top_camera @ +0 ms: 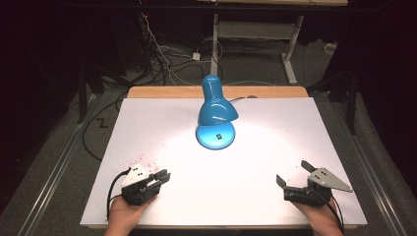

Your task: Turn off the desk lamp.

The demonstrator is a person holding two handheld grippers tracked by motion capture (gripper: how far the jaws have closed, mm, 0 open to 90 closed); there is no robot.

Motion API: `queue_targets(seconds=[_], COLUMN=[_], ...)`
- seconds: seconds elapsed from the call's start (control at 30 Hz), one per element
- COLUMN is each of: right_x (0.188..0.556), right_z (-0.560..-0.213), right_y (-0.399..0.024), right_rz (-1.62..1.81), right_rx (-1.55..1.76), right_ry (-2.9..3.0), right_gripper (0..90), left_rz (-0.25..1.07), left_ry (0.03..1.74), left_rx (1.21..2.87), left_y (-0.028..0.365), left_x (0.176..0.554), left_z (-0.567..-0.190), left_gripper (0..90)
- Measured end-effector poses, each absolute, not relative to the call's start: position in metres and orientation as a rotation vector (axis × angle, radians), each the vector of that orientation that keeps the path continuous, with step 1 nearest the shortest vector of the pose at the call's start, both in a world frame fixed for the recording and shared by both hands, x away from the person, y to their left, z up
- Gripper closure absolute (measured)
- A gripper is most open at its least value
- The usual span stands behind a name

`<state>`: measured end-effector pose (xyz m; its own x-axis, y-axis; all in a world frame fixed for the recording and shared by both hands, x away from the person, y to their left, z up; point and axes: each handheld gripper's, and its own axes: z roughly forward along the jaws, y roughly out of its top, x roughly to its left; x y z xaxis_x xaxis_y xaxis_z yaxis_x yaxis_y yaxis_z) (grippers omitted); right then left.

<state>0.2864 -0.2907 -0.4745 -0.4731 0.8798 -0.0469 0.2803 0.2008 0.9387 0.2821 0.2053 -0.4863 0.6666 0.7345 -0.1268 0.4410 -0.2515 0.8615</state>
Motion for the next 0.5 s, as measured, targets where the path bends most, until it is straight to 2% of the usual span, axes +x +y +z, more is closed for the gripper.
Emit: queue_targets(seconds=[0.27,0.5], right_x=[0.2861,0.2861], right_z=[-0.4745,-0.4744], right_y=[-0.2903,-0.2902], right_rz=[1.28,1.278], right_rx=[1.08,1.079], right_ry=[1.872,1.871], right_gripper=[0.3,0.3], left_rz=[0.342,0.317], left_ry=[0.909,0.903], left_rx=[1.913,1.921], left_y=[0.2037,0.2033], left_x=[0.2838,0.2852], left_z=[-0.4861,-0.4862], left_gripper=[87.4,87.9])
